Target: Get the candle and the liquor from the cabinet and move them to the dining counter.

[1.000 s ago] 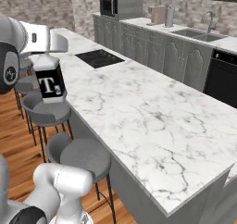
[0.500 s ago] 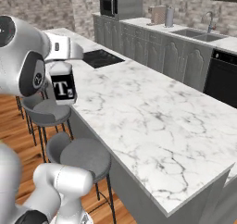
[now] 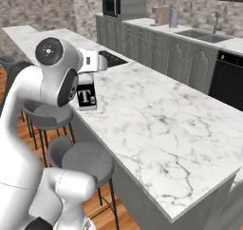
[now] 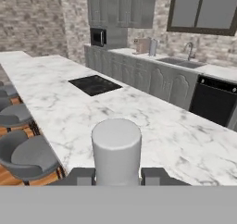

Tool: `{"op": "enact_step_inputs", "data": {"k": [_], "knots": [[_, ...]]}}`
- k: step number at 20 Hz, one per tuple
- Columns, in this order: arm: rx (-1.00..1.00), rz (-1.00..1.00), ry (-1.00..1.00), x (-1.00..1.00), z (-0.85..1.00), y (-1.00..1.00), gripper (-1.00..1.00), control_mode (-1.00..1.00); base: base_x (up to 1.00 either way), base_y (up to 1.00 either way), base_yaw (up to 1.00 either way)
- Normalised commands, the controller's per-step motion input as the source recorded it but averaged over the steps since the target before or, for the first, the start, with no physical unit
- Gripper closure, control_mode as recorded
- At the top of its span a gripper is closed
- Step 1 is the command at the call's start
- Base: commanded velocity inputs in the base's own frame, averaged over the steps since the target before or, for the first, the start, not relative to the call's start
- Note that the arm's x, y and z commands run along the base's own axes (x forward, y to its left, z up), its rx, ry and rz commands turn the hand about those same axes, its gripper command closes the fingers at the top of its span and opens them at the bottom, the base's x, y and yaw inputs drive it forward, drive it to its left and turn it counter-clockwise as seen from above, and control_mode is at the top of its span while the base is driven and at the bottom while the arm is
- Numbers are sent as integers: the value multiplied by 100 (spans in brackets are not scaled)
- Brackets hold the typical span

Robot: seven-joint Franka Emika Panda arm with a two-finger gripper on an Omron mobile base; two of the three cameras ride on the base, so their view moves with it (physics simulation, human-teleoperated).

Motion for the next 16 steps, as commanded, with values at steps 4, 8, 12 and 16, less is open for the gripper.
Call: {"op": "enact_step_inputs", "data": {"k": [4, 8, 12, 16], "knots": [[0, 3, 0, 58, -29, -49, 100, -100, 0, 0, 0], [0, 5, 0, 57, -32, -39, 100, -100, 0, 0, 0], [0, 2, 7, 47, -34, -22, 100, -100, 0, 0, 0], [0, 0, 3, 30, -35, -5, 100, -100, 0, 0, 0]]}}
